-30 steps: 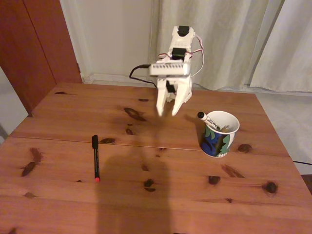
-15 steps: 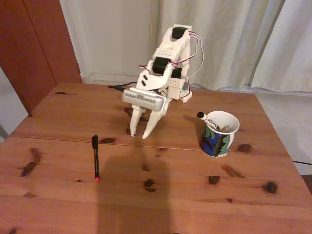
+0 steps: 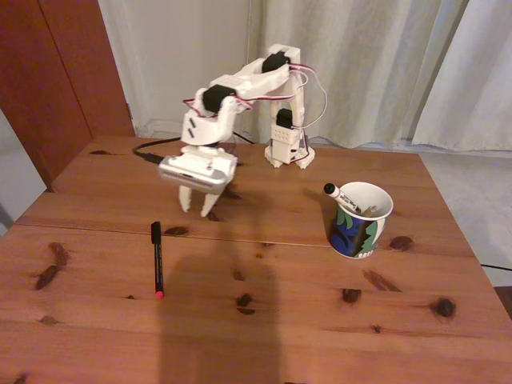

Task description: Clean up the desk and place the pens and markers into the cup

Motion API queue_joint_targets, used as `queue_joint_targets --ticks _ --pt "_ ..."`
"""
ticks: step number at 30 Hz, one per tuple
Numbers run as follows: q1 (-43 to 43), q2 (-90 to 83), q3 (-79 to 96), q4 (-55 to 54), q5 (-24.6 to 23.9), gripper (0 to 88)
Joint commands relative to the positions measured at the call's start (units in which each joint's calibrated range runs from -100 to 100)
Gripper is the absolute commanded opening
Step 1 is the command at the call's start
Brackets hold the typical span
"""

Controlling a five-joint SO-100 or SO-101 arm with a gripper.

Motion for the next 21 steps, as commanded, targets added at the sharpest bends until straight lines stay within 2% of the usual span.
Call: queue_joint_targets --ticks 1,14,21 --pt "2.4 3.0 -7.3 0.4 2.7 13.3" --pt "4.1 16.6 -22.2 0.3 9.4 13.3" --pt "4.1 18.0 -23.7 0.3 15.9 13.3"
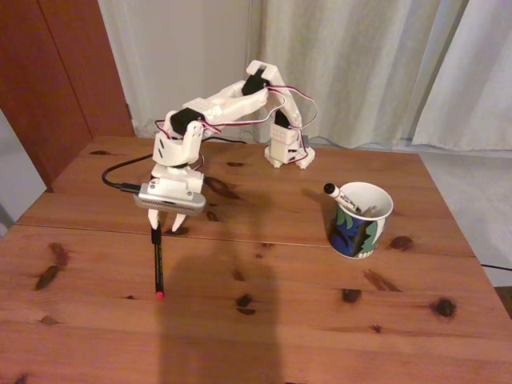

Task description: Clean up the desk and place the pens and markers into the cup

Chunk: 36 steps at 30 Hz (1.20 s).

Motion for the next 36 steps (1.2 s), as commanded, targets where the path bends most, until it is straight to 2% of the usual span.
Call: queue_joint_targets --ticks 1,25,36 --pt "0.0 -0.8 -3.7 0.0 2.3 13.3" --pt "3.3 3.0 -3.7 -1.3 9.2 13.3" --pt "3.6 5.8 -3.7 -7.0 9.5 13.3"
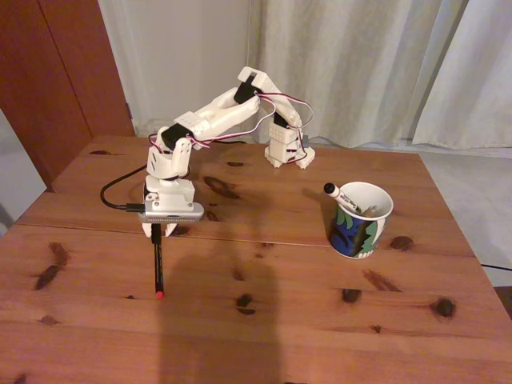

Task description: Clean up the desk and place the pens and markers into the cup

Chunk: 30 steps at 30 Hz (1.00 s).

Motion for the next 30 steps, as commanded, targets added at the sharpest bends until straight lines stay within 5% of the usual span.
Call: queue_joint_targets --ticks 1,7,18,30 --pt "0.1 -0.8 -3.7 -1.6 0.5 13.3" --pt "1.5 -0.8 -3.0 -1.6 3.9 13.3" --pt "1.6 -0.8 -2.8 -1.6 4.1 5.6" --pt "1.7 -0.8 -0.6 -1.7 3.6 7.6"
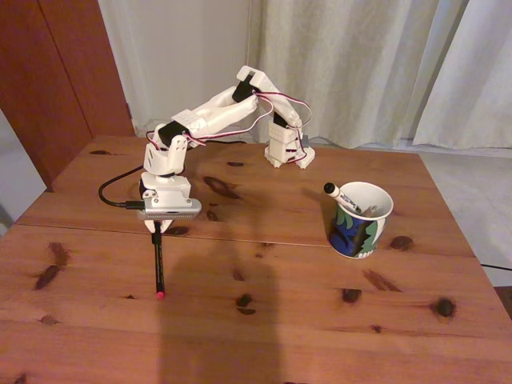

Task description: Clean up the desk and place the pens and markers into the cup

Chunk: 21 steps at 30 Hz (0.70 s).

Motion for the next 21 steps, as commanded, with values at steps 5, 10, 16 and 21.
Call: queue_joint_targets --ticks 5,10,16,21 --pt "0.2 -0.8 -0.5 -1.5 -1.1 14.7" --pt "0.2 -0.7 -0.3 -1.5 -1.0 14.8" --pt "1.3 -0.7 3.3 -1.5 -0.7 14.8" --pt "1.5 -0.7 3.6 -1.5 -0.4 14.7"
